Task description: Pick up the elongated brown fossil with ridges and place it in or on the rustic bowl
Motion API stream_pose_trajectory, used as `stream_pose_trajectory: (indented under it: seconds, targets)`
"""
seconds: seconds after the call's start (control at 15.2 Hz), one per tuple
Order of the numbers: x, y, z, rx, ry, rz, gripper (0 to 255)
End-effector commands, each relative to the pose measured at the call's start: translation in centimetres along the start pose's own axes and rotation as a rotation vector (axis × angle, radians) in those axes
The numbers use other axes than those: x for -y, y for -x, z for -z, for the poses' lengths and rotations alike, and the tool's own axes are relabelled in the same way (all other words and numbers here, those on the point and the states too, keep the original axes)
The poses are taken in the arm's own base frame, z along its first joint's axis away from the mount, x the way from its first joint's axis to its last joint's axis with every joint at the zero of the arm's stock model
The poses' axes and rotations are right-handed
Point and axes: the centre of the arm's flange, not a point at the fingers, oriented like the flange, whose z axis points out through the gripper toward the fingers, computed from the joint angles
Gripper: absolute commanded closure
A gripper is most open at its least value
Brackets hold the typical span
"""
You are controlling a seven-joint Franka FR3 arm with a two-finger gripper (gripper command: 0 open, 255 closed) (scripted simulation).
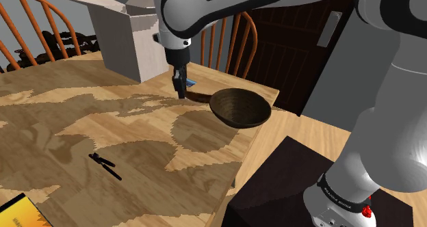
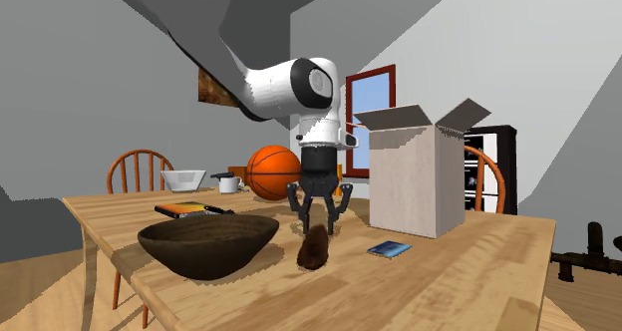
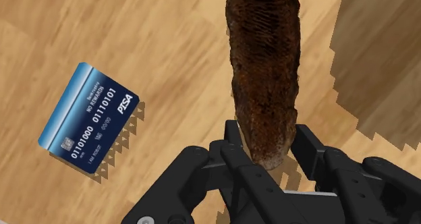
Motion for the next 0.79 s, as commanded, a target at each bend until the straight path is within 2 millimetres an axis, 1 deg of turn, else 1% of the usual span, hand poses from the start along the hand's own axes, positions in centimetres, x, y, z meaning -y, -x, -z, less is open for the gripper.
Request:
stream_pose_trajectory:
  seconds: [0.0,0.73]
  targets:
    - [0.0,0.1,1.1,0.001,0.0,0.0,255]
    - [0.0,0.6,6.9,0.001,0.0,0.0,255]
